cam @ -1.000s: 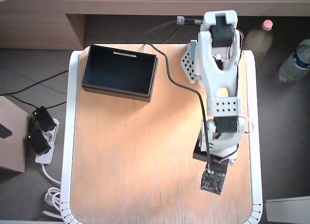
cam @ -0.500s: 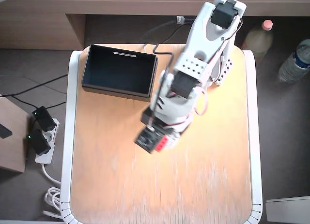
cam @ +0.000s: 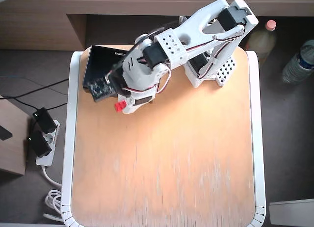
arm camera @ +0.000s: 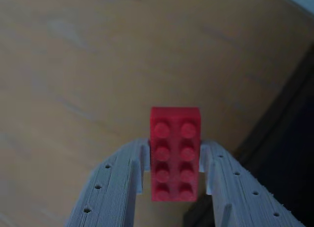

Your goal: Grasp a lego block and put it in the bin.

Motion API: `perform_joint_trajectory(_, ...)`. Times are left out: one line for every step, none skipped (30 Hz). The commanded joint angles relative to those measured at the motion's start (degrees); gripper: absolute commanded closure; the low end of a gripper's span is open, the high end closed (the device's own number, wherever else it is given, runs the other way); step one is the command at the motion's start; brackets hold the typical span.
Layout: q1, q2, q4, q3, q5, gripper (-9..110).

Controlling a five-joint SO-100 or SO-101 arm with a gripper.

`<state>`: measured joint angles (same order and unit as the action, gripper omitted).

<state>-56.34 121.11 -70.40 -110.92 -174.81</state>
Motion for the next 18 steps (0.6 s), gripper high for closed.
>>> perform_joint_trajectory(-4.2, 3.6, -0.4, 5.6, 0.4, 101)
perform_joint_trajectory(-5.1, 3.6, -0.4, 5.6, 0.5, 101)
perform_joint_trajectory(-6.1, 3.6, -0.4, 5.6, 0.6, 101)
perform_joint_trajectory(-6.9, 3.6, -0.5, 5.6, 0.6, 101)
perform_joint_trajectory(-7.9, 3.6, -0.5, 5.6, 0.6, 101)
perform_joint_trajectory(-8.8, 3.5, -0.5, 5.6, 0.4, 101)
perform_joint_trajectory(-9.8, 3.4, -0.5, 5.5, 0.2, 101)
perform_joint_trajectory(-10.7, 3.4, -0.5, 5.5, 0.0, 101)
perform_joint_trajectory(-11.8, 3.3, -0.5, 5.4, -0.3, 101)
perform_joint_trajectory(-12.7, 3.2, -0.5, 5.4, -0.4, 101)
perform_joint_trajectory(-13.7, 3.1, -0.5, 5.4, -0.5, 101)
perform_joint_trajectory(-14.5, 2.9, -0.5, 5.4, -0.5, 101)
perform_joint_trajectory(-15.3, 2.5, -0.5, 5.4, -0.7, 101)
perform_joint_trajectory(-16.0, 2.1, -0.5, 5.3, -0.9, 101)
perform_joint_trajectory(-16.6, 1.5, -0.5, 5.3, -1.0, 101)
perform_joint_trajectory(-17.1, 0.9, -0.5, 5.3, -1.1, 101)
perform_joint_trajectory(-17.7, 0.1, -0.5, 5.3, -1.3, 101)
perform_joint_trajectory(-18.1, -0.7, -0.5, 5.2, -1.6, 101)
